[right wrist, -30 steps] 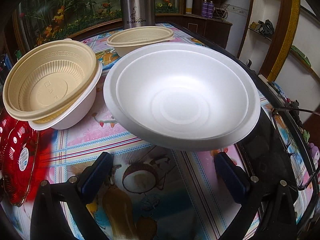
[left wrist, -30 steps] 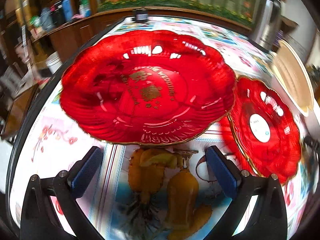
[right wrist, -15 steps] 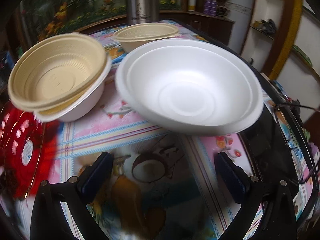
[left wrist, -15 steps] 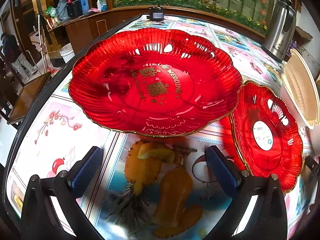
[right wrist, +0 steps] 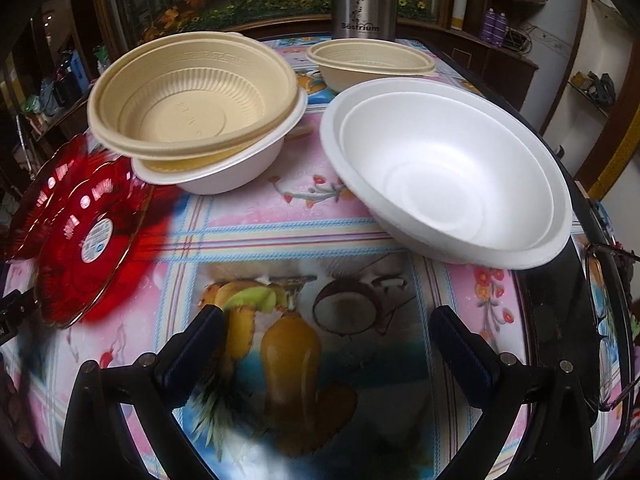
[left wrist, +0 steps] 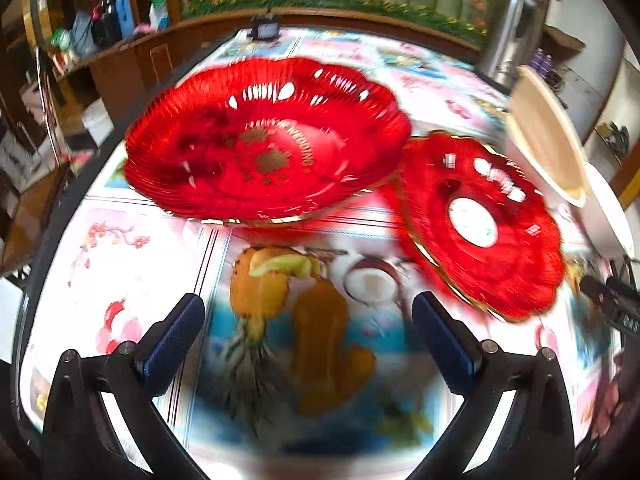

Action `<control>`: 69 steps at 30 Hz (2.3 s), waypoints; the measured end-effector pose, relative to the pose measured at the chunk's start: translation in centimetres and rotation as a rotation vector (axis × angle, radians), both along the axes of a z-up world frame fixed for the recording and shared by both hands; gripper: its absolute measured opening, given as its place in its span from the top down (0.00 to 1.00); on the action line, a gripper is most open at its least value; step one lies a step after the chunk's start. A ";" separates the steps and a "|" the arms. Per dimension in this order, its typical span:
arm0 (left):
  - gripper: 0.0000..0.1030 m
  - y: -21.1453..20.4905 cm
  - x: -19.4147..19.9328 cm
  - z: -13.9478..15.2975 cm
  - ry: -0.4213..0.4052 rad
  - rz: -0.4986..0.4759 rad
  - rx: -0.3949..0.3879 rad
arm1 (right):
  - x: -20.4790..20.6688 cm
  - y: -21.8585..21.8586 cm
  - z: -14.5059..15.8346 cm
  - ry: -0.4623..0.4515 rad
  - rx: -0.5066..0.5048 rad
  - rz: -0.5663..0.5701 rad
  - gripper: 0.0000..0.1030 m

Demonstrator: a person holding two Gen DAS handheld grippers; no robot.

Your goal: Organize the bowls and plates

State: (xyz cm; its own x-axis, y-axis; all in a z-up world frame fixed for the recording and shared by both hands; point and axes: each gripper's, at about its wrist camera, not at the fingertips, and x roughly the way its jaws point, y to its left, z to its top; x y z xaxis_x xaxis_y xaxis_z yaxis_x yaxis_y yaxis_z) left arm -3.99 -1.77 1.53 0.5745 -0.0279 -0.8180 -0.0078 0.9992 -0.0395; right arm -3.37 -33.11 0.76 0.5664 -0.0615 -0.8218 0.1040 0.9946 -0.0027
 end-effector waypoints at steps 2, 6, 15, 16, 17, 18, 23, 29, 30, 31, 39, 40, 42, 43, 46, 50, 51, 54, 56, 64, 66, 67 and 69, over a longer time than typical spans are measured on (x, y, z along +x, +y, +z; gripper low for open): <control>0.00 -0.3 -1.0 0.5 -0.020 -0.025 -0.002 | -1.1 0.8 1.0 -0.038 -0.042 0.022 0.00; 0.00 -0.9 -1.9 0.1 0.014 -0.076 -0.020 | -3.2 2.1 2.4 -0.071 -0.098 0.068 0.00; 0.00 -2.4 -4.5 1.6 -0.041 -0.160 -0.035 | -7.1 1.4 6.1 -0.256 0.001 0.149 0.00; 0.00 -2.5 -4.7 1.8 -0.047 -0.163 -0.036 | -7.5 1.4 6.6 -0.291 0.033 0.170 0.00; 0.00 -2.5 -5.0 2.2 -0.059 -0.165 -0.035 | -7.7 1.7 6.8 -0.309 0.055 0.190 0.00; 0.00 -2.4 -5.1 2.5 -0.068 -0.164 -0.032 | -7.6 2.3 7.0 -0.317 0.072 0.210 0.00; 0.00 -2.0 -5.9 3.7 -0.097 -0.171 -0.024 | -7.8 4.9 7.9 -0.331 0.101 0.297 0.00; 0.00 -1.1 -6.0 4.1 -0.110 -0.151 -0.033 | -7.3 6.3 8.2 -0.330 0.221 0.306 0.00; 0.00 -0.9 -6.0 4.1 -0.113 -0.149 -0.035 | -7.2 6.7 8.1 -0.323 0.222 0.315 0.00; 0.00 -0.7 -6.0 4.1 -0.113 -0.146 -0.039 | -7.1 7.2 8.1 -0.318 0.215 0.325 0.00; 0.00 1.4 -5.7 4.3 -0.121 -0.110 -0.073 | -6.0 10.8 8.5 -0.281 0.211 0.429 0.00; 0.00 1.8 -5.6 4.4 -0.122 -0.103 -0.075 | -5.9 11.1 8.6 -0.283 0.214 0.443 0.00; 0.00 2.4 -5.6 4.5 -0.124 -0.091 -0.074 | -5.6 11.8 8.8 -0.286 0.208 0.456 0.00; 0.00 2.7 -5.5 4.4 -0.124 -0.086 -0.073 | -5.4 12.2 8.8 -0.289 0.200 0.461 0.01; 0.00 3.6 -5.2 4.5 -0.121 -0.070 -0.073 | -4.7 13.4 8.8 -0.281 0.181 0.477 0.01; 0.00 4.4 -4.9 4.6 -0.125 -0.057 -0.065 | -3.9 13.9 8.8 -0.268 0.190 0.481 0.01; 0.00 4.7 -4.8 4.6 -0.126 -0.051 -0.070 | -3.7 14.0 8.9 -0.262 0.202 0.484 0.01; 0.00 5.7 -4.4 4.9 -0.124 -0.040 -0.092 | -2.8 14.2 9.0 -0.247 0.226 0.498 0.01; 0.00 6.4 -4.3 5.0 -0.125 -0.027 -0.099 | -2.4 14.5 9.1 -0.242 0.226 0.499 0.01; 0.00 10.2 -2.7 4.5 -0.076 0.030 -0.141 | -0.5 15.7 9.0 -0.188 0.245 0.509 0.07; 0.00 11.5 -1.8 4.3 -0.061 0.058 -0.165 | 0.3 16.0 9.2 -0.180 0.242 0.505 0.07; 0.00 12.1 -1.5 4.3 -0.058 0.071 -0.178 | 0.9 16.1 9.2 -0.177 0.254 0.504 0.08; 0.00 12.7 -0.8 4.2 -0.050 0.082 -0.207 | 2.1 16.3 9.3 -0.159 0.292 0.501 0.10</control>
